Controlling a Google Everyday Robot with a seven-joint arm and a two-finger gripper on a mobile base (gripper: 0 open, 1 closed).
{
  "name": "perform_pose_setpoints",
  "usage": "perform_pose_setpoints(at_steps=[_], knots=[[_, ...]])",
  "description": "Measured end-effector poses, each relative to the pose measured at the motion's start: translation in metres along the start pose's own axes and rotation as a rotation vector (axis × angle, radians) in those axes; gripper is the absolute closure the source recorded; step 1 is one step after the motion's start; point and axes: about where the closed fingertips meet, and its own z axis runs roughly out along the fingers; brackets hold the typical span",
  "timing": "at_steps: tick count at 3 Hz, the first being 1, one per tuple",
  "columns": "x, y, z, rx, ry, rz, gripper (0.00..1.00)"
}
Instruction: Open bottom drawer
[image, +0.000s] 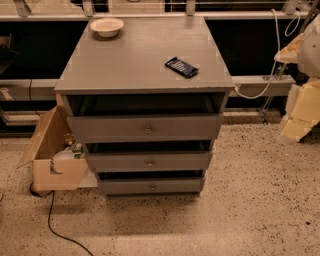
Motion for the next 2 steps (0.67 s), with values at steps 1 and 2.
perform_pose_setpoints(at_steps=[1, 2], knots=[[-0.003, 0.007, 0.02, -0.021, -0.024, 0.011, 0.0], [-0.002, 0.011, 0.03, -0.024, -0.027, 0.014, 0.0]])
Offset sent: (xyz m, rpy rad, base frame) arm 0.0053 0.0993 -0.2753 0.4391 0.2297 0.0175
